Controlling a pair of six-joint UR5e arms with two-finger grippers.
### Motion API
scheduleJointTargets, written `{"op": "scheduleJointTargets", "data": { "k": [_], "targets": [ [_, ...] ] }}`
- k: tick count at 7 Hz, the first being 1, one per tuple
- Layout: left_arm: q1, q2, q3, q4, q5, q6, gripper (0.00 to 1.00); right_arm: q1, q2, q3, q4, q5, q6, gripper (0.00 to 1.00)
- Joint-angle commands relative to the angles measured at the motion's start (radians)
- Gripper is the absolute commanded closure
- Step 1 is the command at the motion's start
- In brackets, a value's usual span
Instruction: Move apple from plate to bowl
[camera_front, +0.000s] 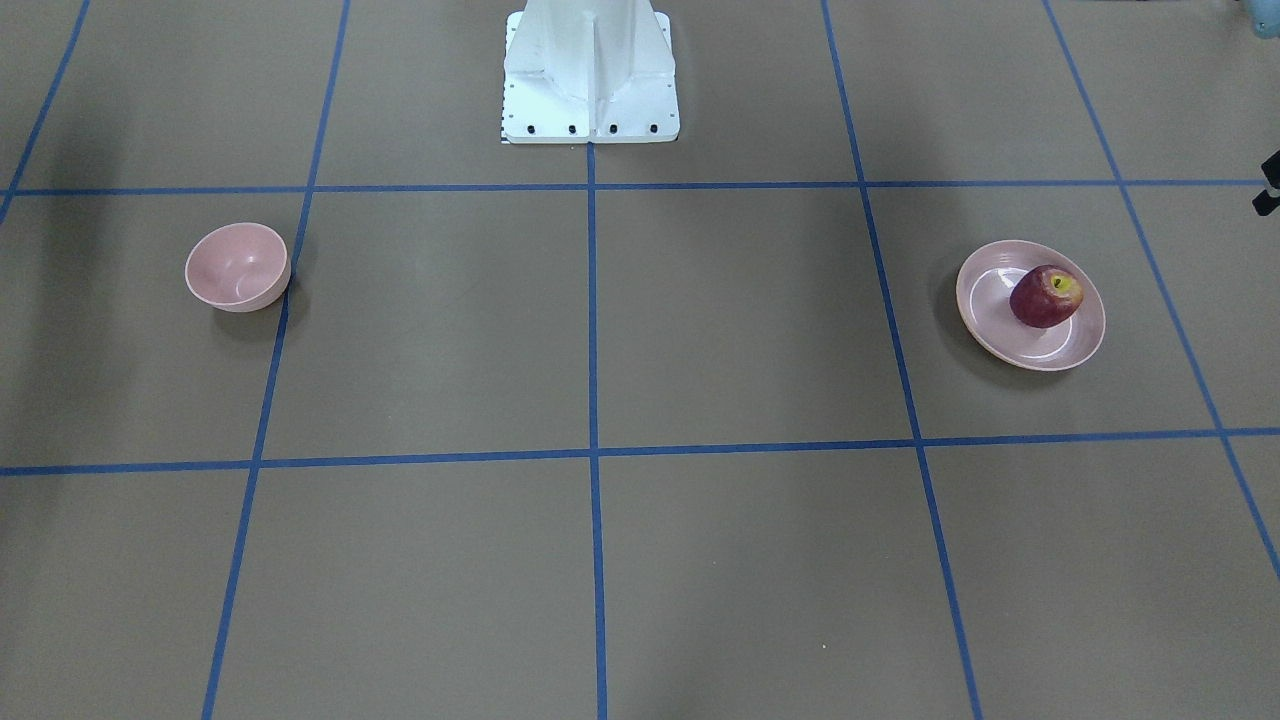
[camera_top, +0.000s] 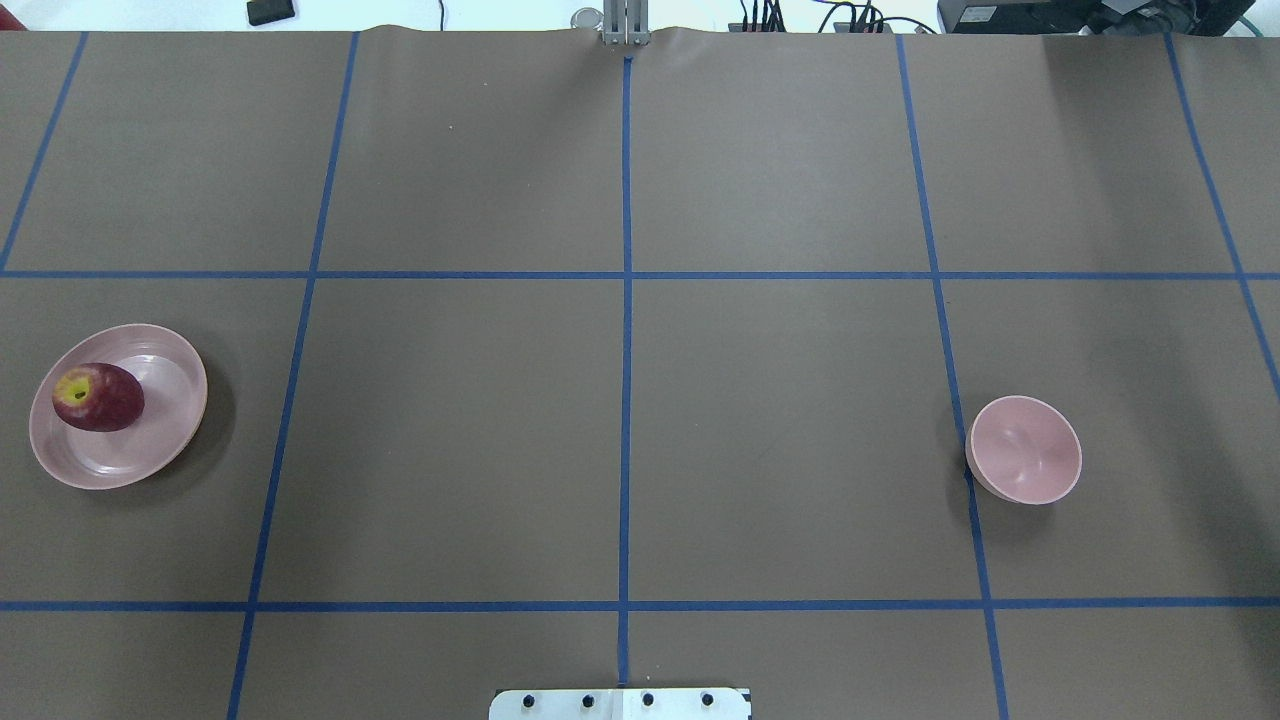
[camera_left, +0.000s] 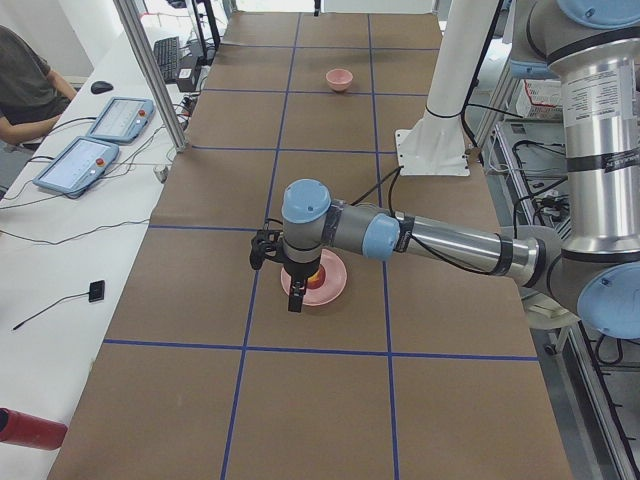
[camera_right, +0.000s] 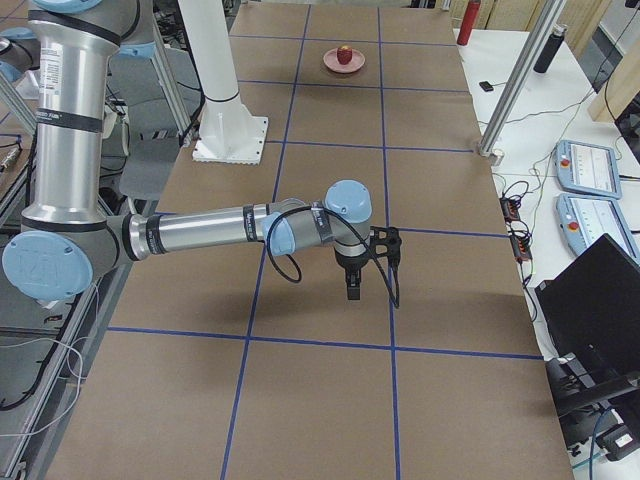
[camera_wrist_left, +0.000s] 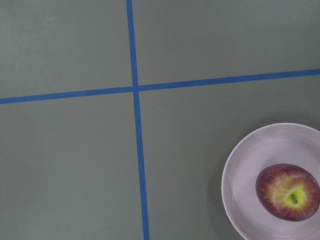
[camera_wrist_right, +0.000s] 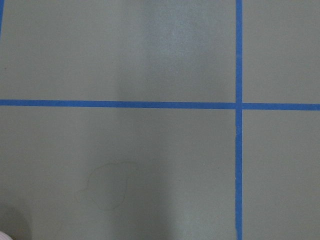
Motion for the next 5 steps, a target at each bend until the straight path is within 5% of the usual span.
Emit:
{"op": "scheduleJointTargets", "data": {
  "k": [1, 5],
  "targets": [
    [0.001, 0.005, -0.002, -0.009, 0.001, -0.003, 0.02, 0.000, -0.002, -0.003, 0.014, -0.004, 0.001, 0.00],
    [0.001, 0.000, 0.001, -0.012, 0.007, -0.020, 0.02, -0.003, -0.002, -0.004, 0.014, 0.007, 0.009, 0.00]
  ]
}}
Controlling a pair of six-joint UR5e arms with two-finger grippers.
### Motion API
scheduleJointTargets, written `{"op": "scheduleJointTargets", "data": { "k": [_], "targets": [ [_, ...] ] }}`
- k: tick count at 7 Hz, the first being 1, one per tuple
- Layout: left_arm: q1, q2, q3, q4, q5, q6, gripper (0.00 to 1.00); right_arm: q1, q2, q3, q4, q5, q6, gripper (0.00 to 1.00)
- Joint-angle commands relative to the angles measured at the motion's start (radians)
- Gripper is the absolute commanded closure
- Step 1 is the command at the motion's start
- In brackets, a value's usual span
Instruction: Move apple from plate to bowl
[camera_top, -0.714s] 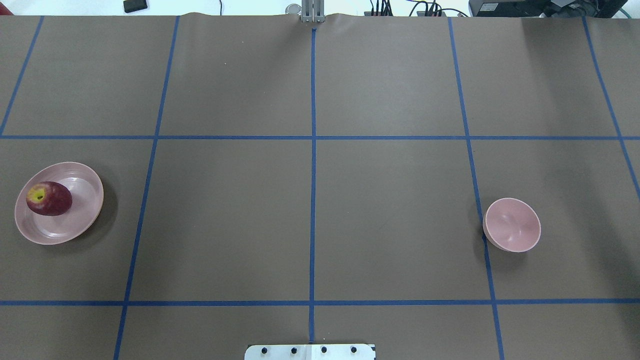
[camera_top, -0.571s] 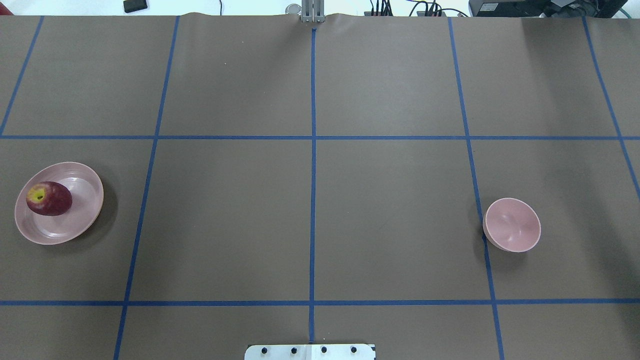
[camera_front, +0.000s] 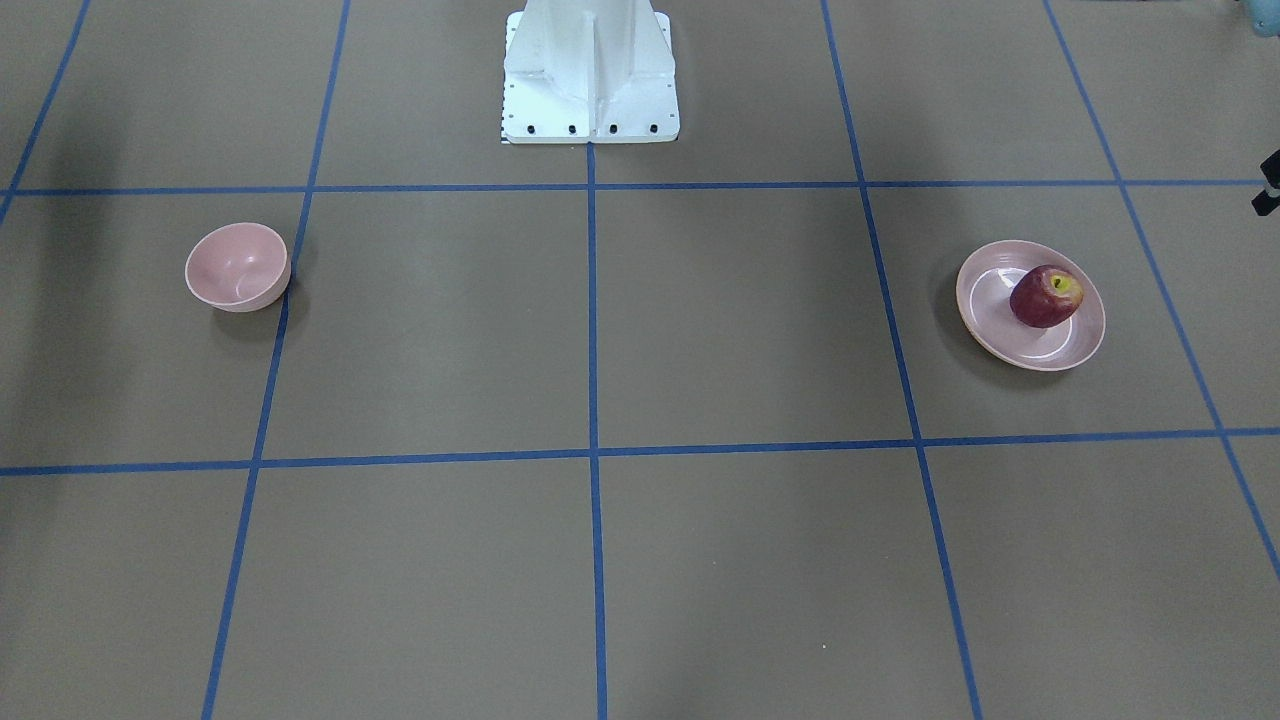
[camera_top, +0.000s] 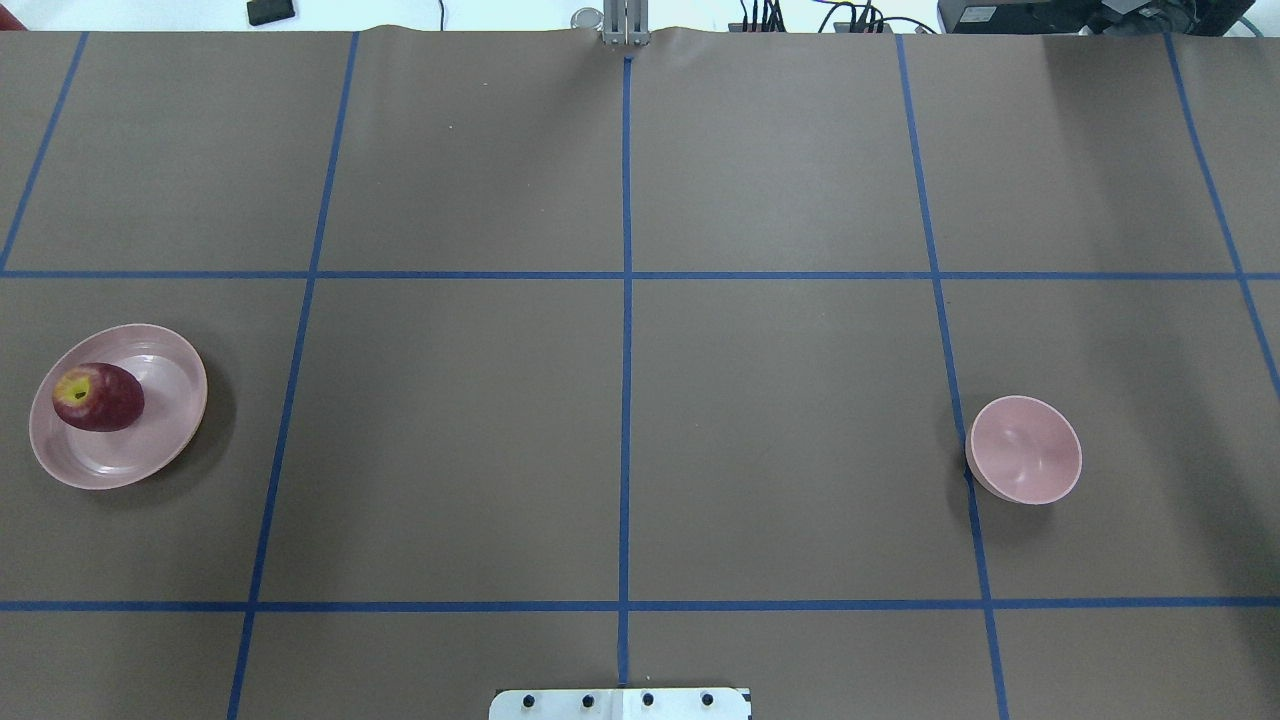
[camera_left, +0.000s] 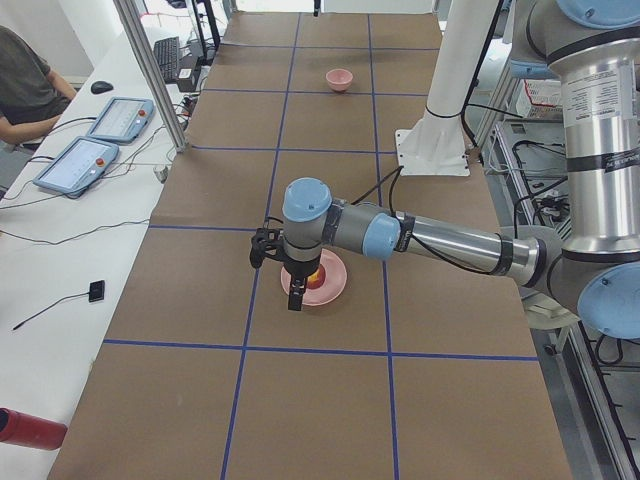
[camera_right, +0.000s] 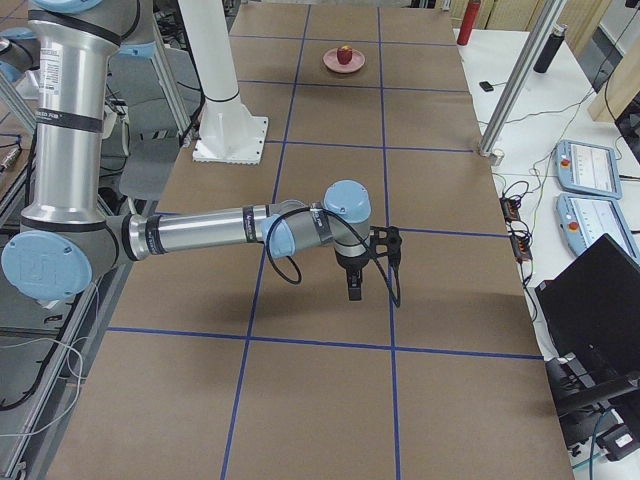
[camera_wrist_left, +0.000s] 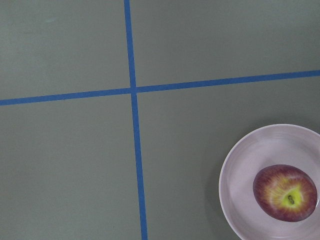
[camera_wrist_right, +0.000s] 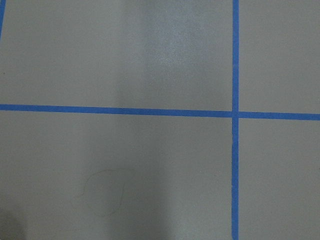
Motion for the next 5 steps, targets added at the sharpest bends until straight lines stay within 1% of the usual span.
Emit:
{"op": "scheduleJointTargets", "data": {
  "k": [1, 5],
  "targets": [
    [0.000, 0.001, 0.004, 0.000, 0.003, -0.005, 0.02, -0.001, 0.000, -0.002, 0.000, 0.002, 0.001, 0.00],
    [0.002, 0.003, 0.004, 0.000, 0.003, -0.005, 0.02, -0.016, 0.000, -0.006, 0.000, 0.013, 0.005, 0.00]
  ]
}}
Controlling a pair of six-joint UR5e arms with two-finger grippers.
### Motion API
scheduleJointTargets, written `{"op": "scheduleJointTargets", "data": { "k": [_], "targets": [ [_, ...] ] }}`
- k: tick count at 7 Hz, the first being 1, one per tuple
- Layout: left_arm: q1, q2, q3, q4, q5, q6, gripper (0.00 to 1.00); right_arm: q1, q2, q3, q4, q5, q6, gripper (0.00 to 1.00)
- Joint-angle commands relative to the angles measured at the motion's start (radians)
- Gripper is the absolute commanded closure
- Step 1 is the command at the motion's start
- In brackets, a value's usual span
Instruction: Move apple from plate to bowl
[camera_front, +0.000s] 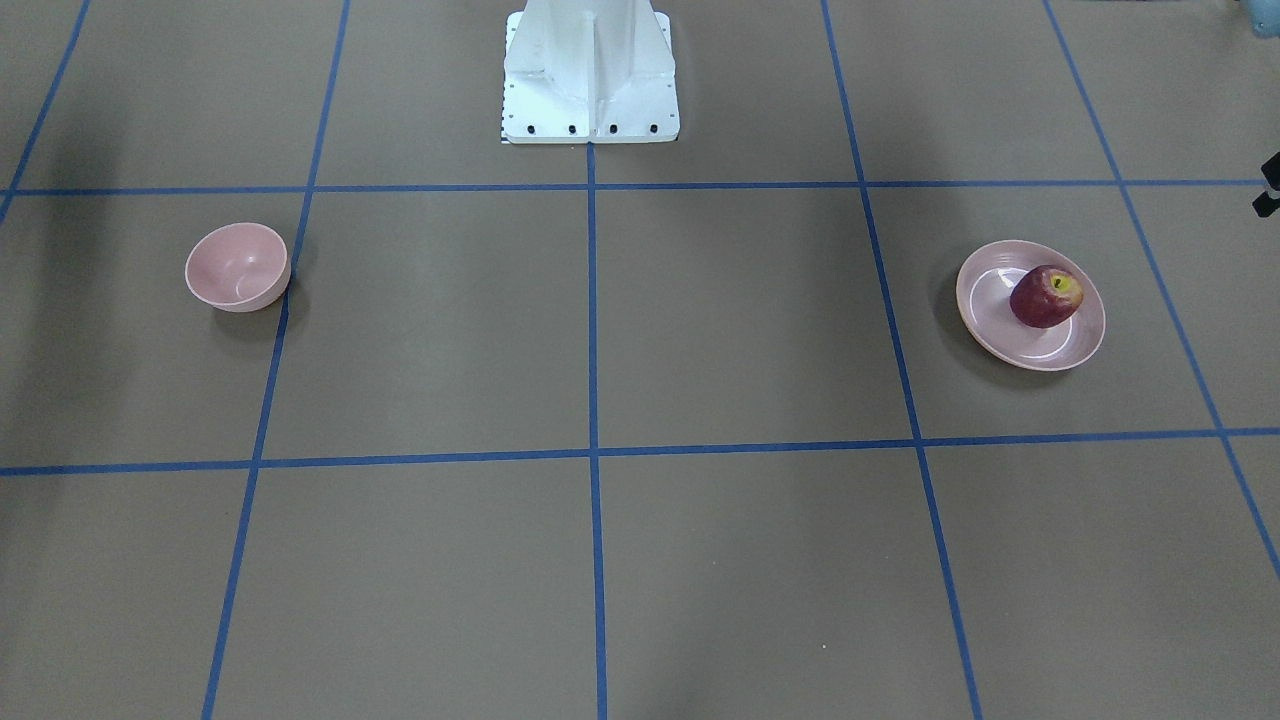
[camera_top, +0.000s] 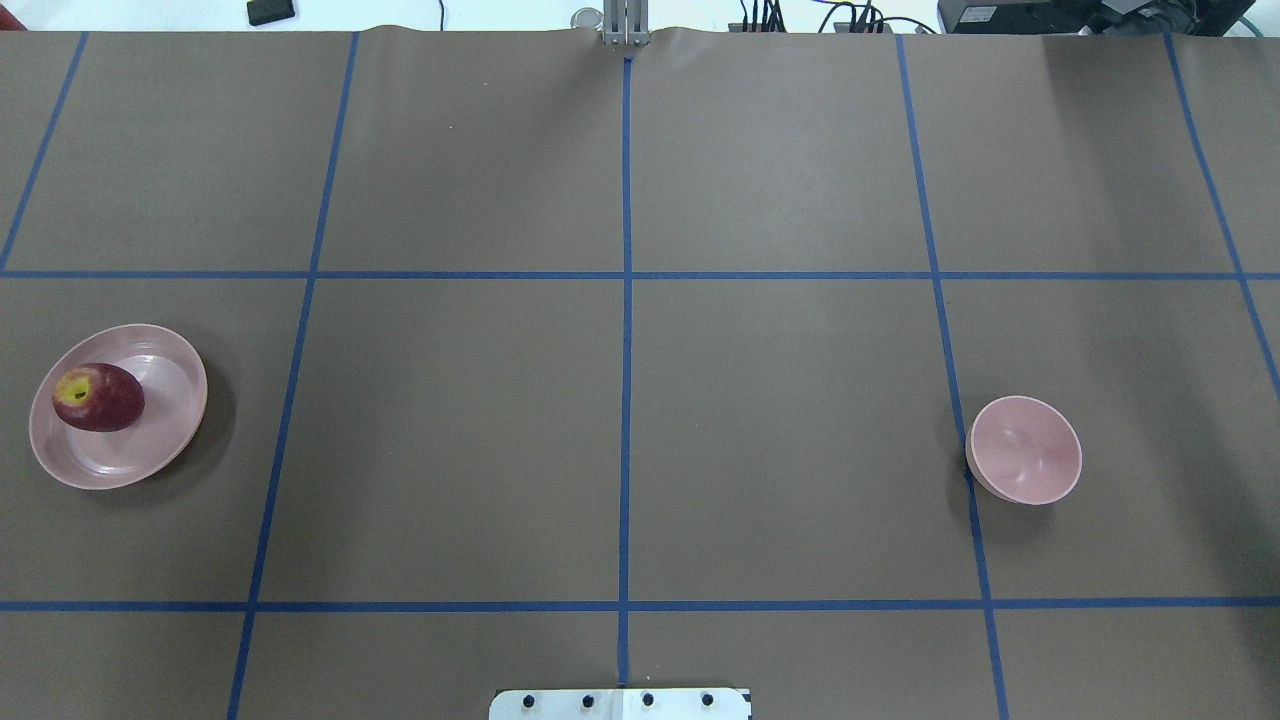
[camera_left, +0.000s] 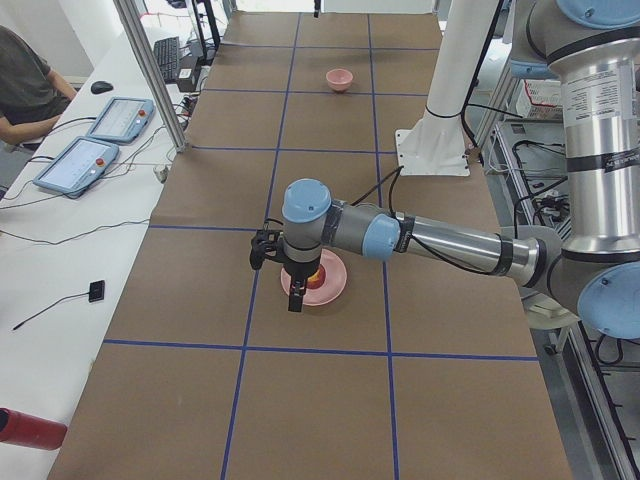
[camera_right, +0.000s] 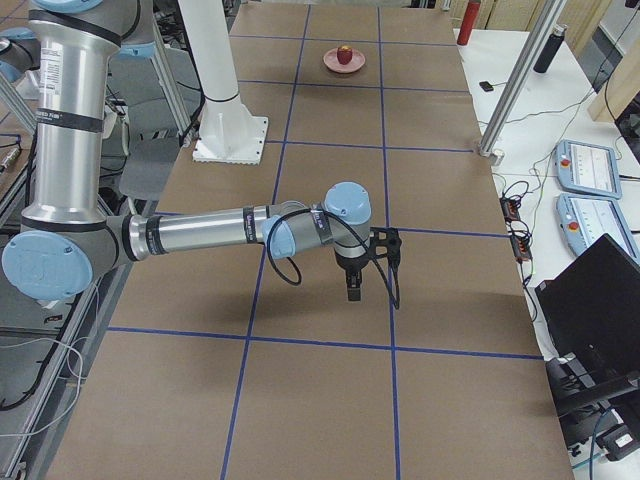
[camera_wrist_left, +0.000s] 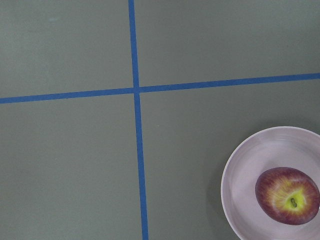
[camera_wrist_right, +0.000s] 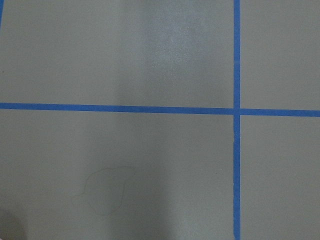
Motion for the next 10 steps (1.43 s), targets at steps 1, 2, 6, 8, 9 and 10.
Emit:
{"op": "scheduleJointTargets", "data": {
  "k": [1, 2, 6, 8, 9, 10],
  "targets": [
    [0.000, 0.001, 0.000, 0.000, 0.001, 0.000, 0.02, -0.046, 0.000, 0.001, -0.002, 0.059, 0.006, 0.00],
    [0.000, 0.001, -0.001, -0.002, -0.001, -0.002, 0.02, -0.111, 0.003, 0.003, 0.000, 0.132, 0.015, 0.00],
    [0.000, 0.003, 0.007, -0.002, 0.001, -0.002, 0.02, -0.368, 0.025, 0.023, 0.286, 0.008, 0.532, 0.00],
    [0.000, 0.003, 0.010, -0.002, -0.001, -0.002, 0.02, -0.515, 0.028, 0.020, 0.308, -0.138, 0.566, 0.00],
    [0.000, 0.003, 0.008, -0.002, -0.004, -0.003, 0.02, -0.538, 0.026, 0.010, 0.313, -0.168, 0.567, 0.00],
    [0.000, 0.003, 0.008, -0.002, -0.006, -0.003, 0.02, -0.570, 0.025, 0.007, 0.317, -0.172, 0.575, 0.00]
  ]
}}
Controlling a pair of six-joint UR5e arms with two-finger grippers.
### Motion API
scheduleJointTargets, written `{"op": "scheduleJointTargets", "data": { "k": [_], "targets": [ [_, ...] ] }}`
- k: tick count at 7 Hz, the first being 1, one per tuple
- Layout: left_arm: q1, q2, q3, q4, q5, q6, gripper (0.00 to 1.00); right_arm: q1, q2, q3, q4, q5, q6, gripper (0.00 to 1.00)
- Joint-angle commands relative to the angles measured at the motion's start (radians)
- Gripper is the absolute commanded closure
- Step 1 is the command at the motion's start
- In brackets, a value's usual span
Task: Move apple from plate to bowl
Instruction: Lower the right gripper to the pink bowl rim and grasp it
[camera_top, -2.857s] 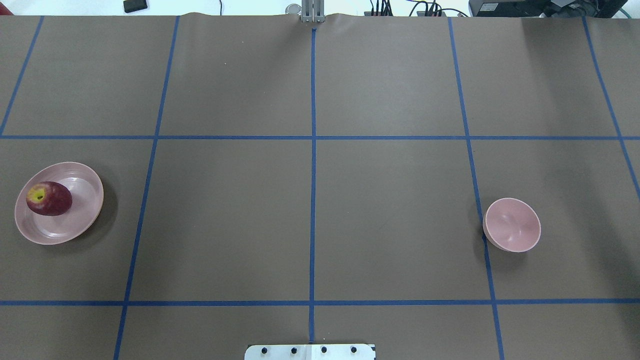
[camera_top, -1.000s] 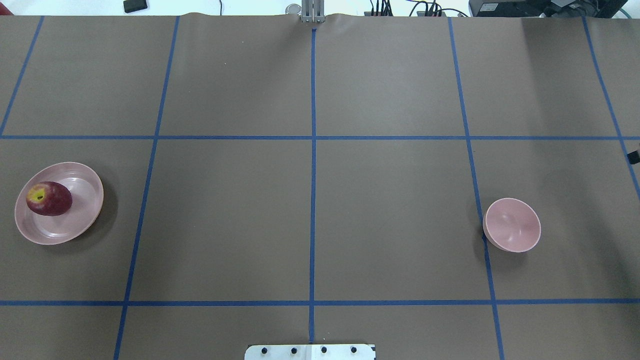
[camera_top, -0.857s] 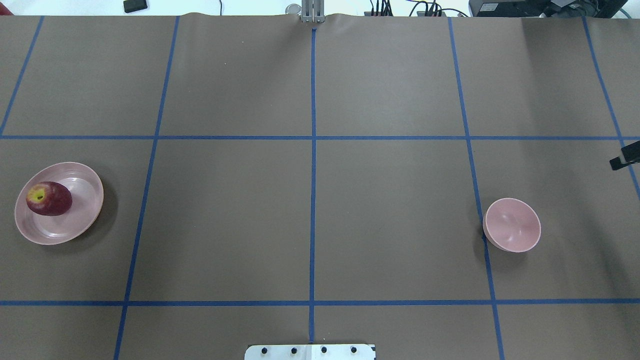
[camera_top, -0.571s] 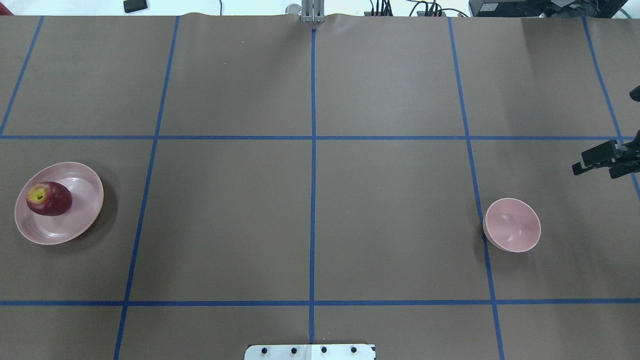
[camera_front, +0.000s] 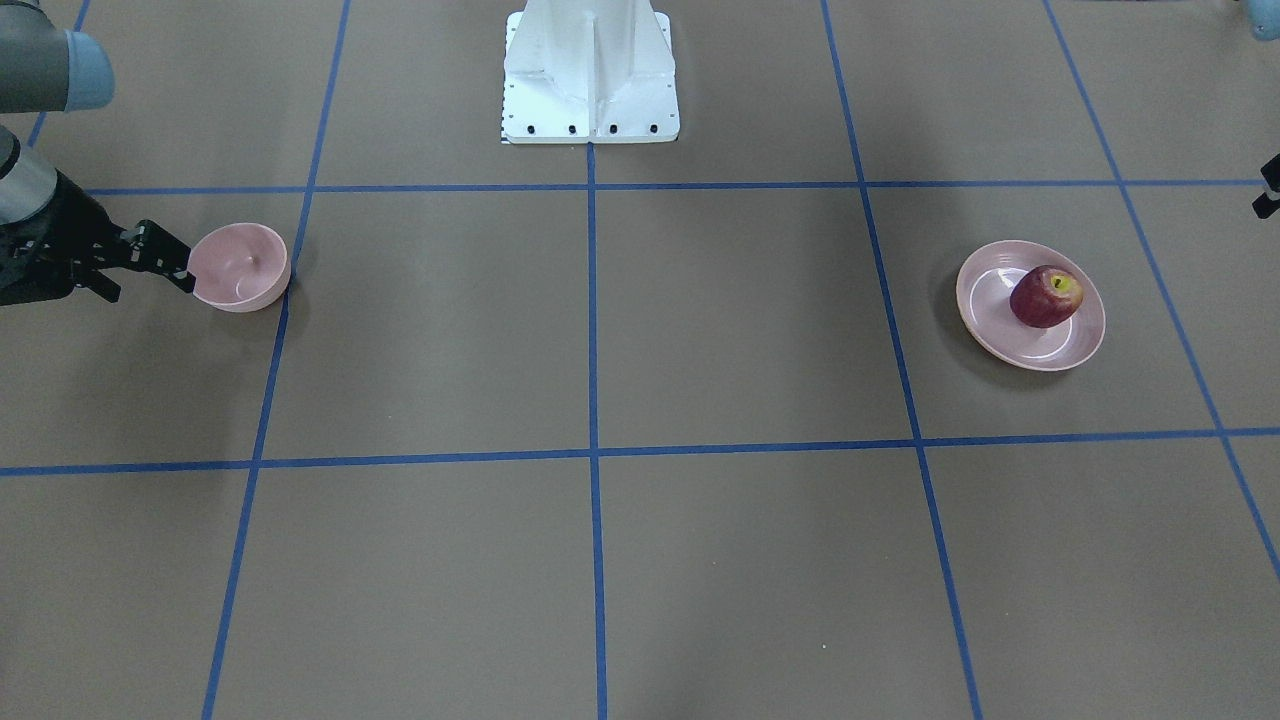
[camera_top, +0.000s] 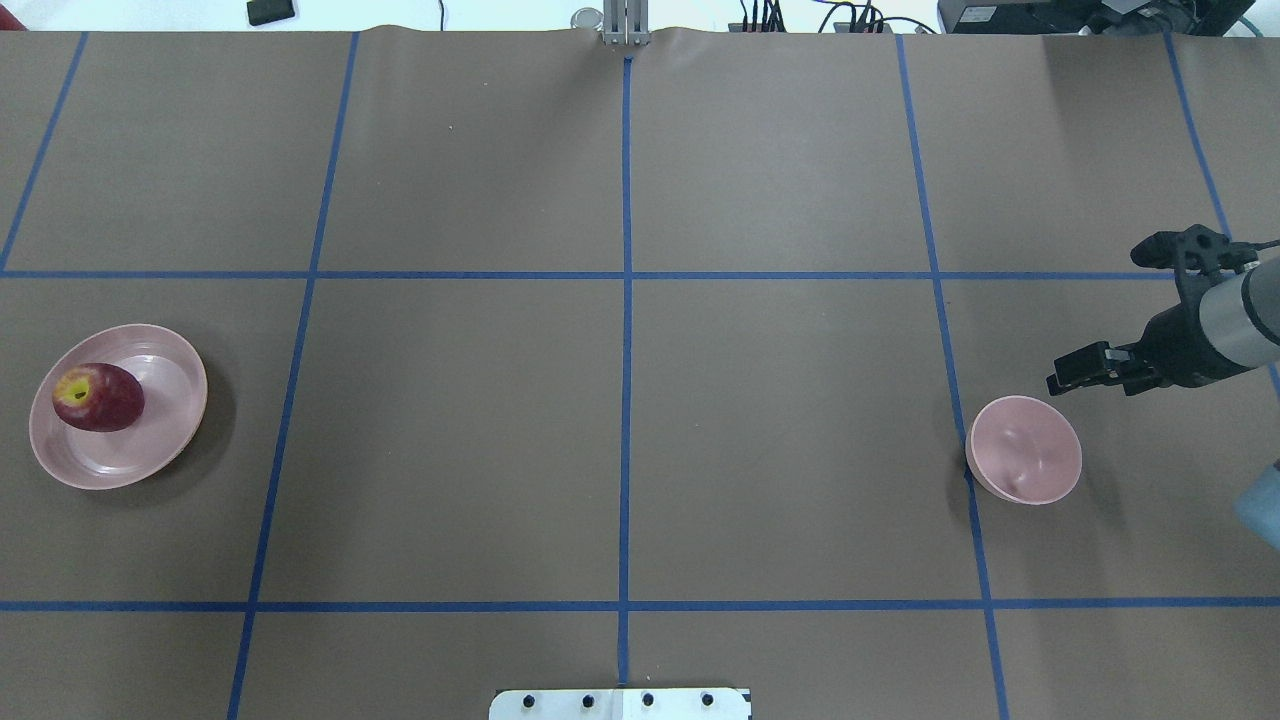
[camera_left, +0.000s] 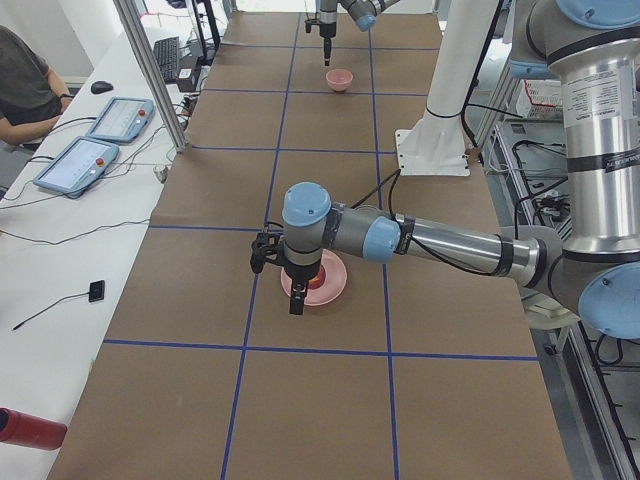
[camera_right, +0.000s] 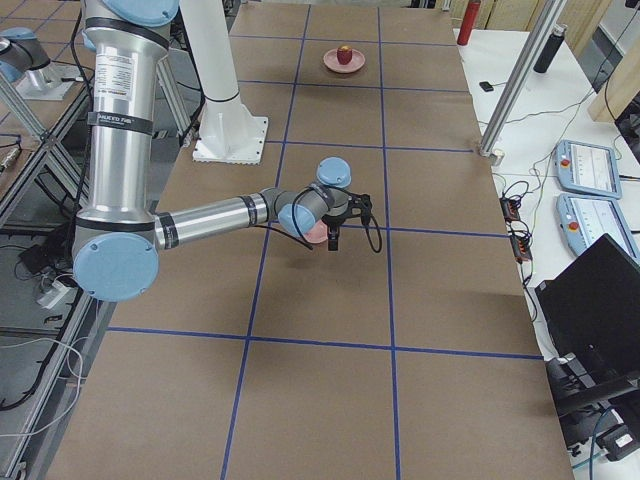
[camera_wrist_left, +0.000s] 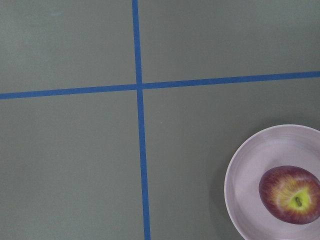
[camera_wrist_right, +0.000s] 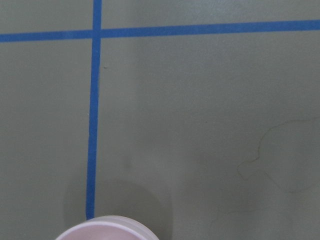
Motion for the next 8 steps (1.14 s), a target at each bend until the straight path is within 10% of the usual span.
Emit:
{"op": "scheduleJointTargets", "data": {
  "k": [1, 5, 7, 8],
  "targets": [
    [0.000, -0.002, 0.000, 0.000, -0.002, -0.002, 0.02, -0.054, -0.002, -0.004, 0.010, -0.023, 0.020, 0.00],
    [0.000, -0.005, -0.008, 0.000, -0.002, -0.002, 0.02, -0.098, -0.041, -0.015, 0.102, -0.032, 0.018, 0.06],
    [0.000, -0.005, -0.008, 0.000, -0.004, -0.002, 0.02, -0.112, -0.041, -0.018, 0.100, -0.026, 0.017, 0.91],
    [0.000, -0.005, -0.008, 0.000, -0.004, -0.002, 0.02, -0.115, -0.041, -0.015, 0.103, -0.014, 0.022, 1.00]
  ]
}}
